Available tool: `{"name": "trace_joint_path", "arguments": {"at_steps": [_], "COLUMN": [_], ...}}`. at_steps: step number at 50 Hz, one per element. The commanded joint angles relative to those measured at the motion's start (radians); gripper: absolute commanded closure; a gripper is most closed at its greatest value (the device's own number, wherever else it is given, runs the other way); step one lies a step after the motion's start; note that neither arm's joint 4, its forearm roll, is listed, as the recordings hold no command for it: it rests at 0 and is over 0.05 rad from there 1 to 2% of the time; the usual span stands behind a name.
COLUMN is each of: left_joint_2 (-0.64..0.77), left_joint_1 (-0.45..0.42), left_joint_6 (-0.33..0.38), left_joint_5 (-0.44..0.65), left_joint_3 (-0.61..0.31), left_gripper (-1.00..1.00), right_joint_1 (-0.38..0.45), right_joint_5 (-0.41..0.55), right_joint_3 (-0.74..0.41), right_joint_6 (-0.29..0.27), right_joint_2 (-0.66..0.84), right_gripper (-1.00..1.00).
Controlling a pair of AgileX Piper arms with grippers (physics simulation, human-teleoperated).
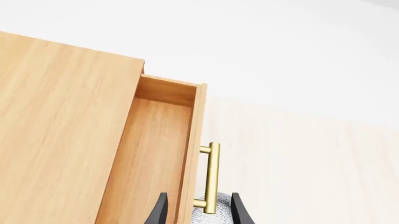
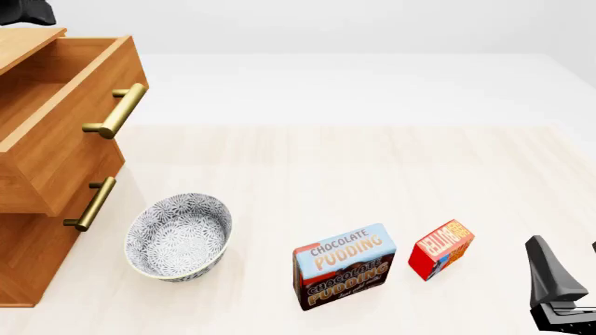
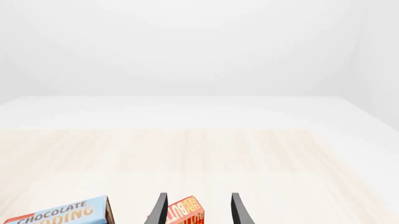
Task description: Put the butter at the back in the top drawer of the cabinet and close it.
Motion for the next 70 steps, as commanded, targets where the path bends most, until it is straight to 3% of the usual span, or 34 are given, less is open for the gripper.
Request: {"name": "trace_joint_path", "arguments": {"at_steps": [1,70], "left_joint_2": [0.0,0.028], "left_joint_1": [0.007,-0.019], "left_joint_6": [0.004,0.005], "left_joint_5": [-0.016,-0.077], "left_joint_3": [0.028,0.114], "left_gripper": [-1.0,-1.0], "right_joint_1": [0.0,0.0], "right_joint_5": [0.0,0.0], "right_joint_3": [0.0,0.0], "right_joint_6": [0.0,0.0], "right_joint_2": [0.0,0.0], "right_gripper": [-1.0,-1.0]}}
